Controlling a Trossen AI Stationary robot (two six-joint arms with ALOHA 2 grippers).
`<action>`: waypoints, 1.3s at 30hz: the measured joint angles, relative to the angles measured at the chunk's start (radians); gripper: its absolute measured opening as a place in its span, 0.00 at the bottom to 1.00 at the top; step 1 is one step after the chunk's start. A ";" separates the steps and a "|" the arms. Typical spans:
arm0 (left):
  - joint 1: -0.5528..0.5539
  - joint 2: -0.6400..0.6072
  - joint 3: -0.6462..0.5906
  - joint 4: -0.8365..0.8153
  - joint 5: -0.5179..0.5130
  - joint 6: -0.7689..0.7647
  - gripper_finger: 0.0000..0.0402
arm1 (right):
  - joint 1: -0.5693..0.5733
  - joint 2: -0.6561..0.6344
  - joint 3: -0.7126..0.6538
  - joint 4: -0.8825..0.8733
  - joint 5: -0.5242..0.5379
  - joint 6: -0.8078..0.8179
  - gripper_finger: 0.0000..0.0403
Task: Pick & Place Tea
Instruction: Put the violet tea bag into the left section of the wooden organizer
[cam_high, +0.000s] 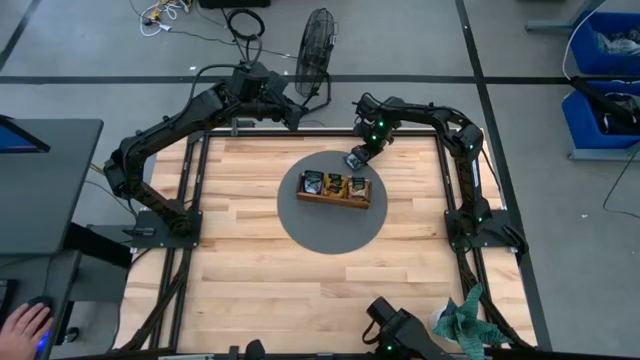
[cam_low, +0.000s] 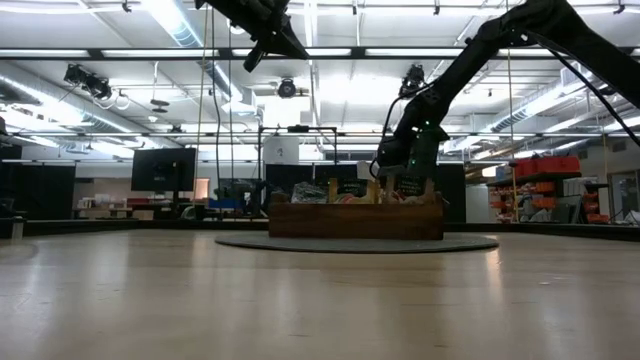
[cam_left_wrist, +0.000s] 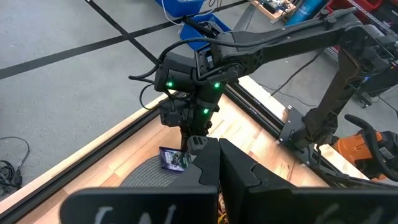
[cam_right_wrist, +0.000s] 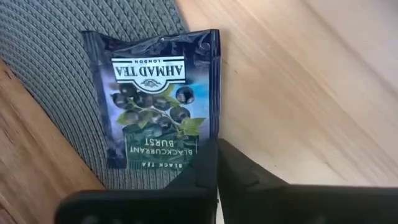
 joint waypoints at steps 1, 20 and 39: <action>0.000 0.000 0.000 0.000 0.000 0.000 0.01 | 0.000 0.000 0.000 -0.005 -0.001 0.001 0.01; 0.001 0.002 0.000 0.001 0.000 0.010 0.01 | 0.012 -0.131 -0.002 -0.097 0.077 -0.070 0.00; 0.001 0.003 0.000 0.008 0.000 0.031 0.01 | 0.060 -0.150 -0.002 -0.333 0.143 -0.065 0.01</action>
